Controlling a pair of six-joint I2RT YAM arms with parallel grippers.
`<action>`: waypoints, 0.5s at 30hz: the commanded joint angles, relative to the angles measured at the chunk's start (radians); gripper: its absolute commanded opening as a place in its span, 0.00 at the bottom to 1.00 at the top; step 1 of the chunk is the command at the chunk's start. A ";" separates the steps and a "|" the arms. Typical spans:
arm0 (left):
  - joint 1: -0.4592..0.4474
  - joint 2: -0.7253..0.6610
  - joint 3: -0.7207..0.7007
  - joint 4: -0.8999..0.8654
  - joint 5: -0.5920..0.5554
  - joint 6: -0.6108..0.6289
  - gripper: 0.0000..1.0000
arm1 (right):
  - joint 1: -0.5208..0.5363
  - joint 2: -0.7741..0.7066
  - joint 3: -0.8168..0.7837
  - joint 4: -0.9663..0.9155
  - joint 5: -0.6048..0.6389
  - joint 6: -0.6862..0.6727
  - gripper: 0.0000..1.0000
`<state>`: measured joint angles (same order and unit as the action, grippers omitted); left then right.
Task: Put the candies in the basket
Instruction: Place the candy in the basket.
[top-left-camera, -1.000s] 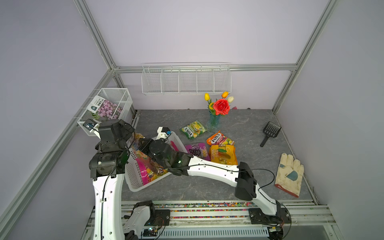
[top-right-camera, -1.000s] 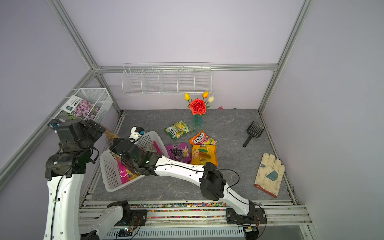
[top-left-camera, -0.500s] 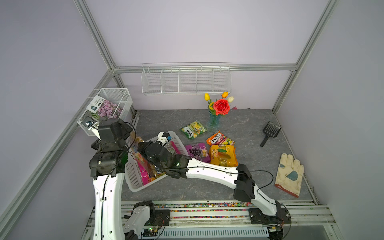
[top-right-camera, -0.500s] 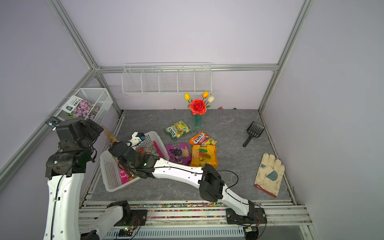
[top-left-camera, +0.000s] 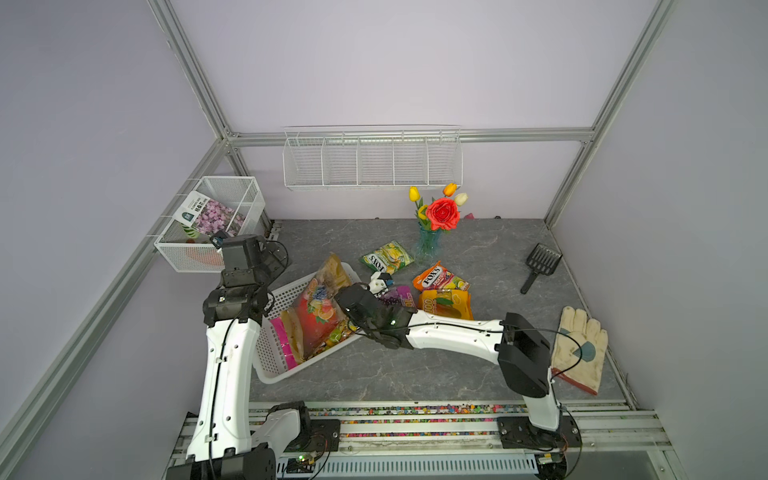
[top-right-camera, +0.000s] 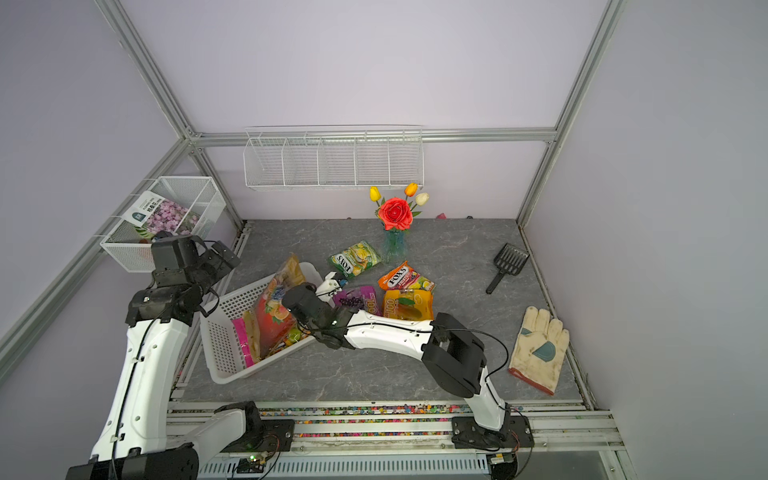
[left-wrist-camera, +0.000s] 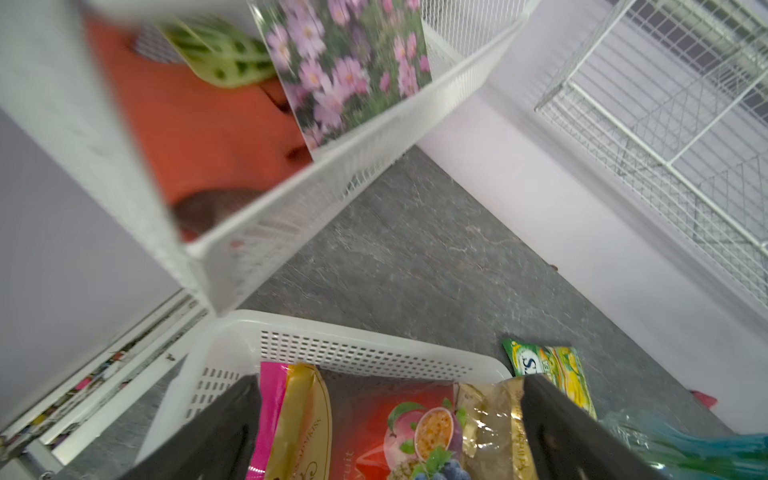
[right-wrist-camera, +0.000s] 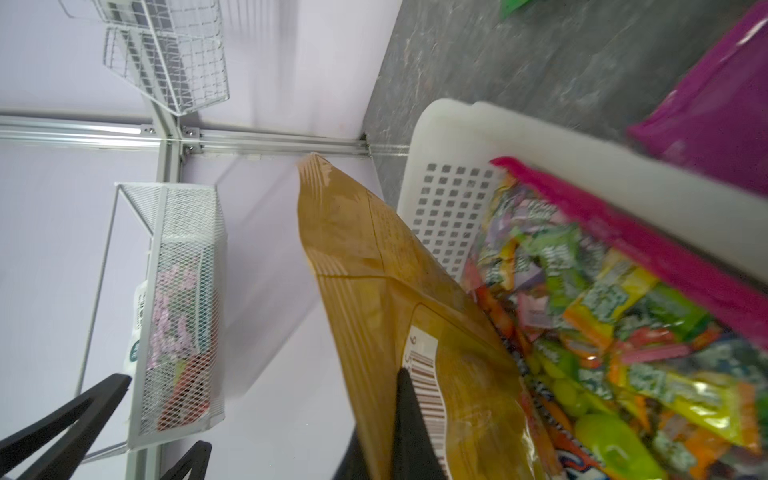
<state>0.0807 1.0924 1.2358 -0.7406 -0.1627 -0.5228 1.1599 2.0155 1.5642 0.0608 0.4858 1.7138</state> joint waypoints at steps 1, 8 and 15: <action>0.007 0.009 -0.039 0.050 0.114 -0.030 1.00 | -0.003 -0.060 -0.076 0.116 -0.019 -0.082 0.00; 0.007 -0.056 -0.208 0.082 0.194 -0.098 1.00 | -0.023 -0.093 -0.099 0.068 -0.112 -0.284 0.00; 0.007 -0.065 -0.229 0.078 0.189 -0.094 1.00 | -0.014 0.050 0.025 0.064 -0.433 -0.235 0.00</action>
<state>0.0814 1.0412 1.0000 -0.6804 0.0242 -0.6086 1.1316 2.0155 1.5402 0.1074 0.2256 1.4837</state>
